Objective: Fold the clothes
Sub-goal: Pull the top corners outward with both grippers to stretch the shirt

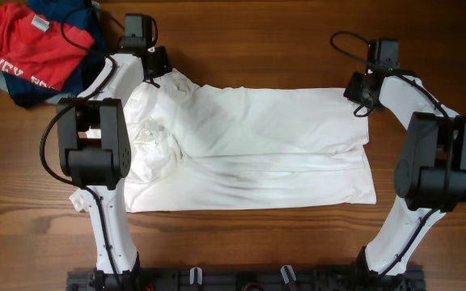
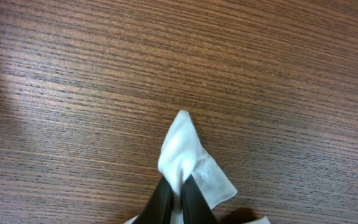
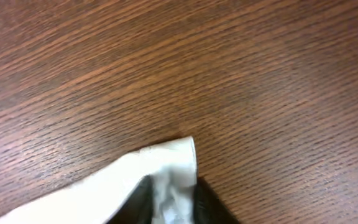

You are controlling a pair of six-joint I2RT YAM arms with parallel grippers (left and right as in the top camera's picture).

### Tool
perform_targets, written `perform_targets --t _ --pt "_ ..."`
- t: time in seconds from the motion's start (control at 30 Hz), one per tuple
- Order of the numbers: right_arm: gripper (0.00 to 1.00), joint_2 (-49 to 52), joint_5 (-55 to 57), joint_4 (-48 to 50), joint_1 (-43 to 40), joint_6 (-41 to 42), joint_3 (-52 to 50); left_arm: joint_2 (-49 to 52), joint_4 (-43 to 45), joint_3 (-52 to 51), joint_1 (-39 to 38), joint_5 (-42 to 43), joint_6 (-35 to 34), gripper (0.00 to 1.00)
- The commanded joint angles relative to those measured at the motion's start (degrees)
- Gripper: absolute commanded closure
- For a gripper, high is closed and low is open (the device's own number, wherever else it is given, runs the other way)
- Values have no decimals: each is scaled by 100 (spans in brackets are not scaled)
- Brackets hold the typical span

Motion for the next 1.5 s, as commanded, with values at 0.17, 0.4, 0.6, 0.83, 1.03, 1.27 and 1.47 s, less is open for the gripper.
perform_targets --t 0.17,0.4,0.6,0.83,1.03,1.27,1.47 --pt "96 85 496 -214 -42 726 61 -295 -599 26 -13 11 -15 96" --pt "96 -413 407 -509 -52 1139 61 -898 -1117 26 -2 7 -15 96" --pt "96 -1012 409 -955 -59 1451 61 -1318 -1554 26 2 4 -15 96" --pt "96 -1510 212 -1665 -59 1786 61 -1497 -2465 26 28 -450 -365 96" --pt "96 -1567 142 -2411 -299 2507 61 -1521 -3213 26 343 -509 -719 96" --pt "96 -1569 -129 -2861 -579 2490 61 -1530 -4151 26 984 -505 -879 96" --pt "96 -1569 -308 -3104 -601 2498 61 -1530 -4673 26 1338 -505 -876 96"
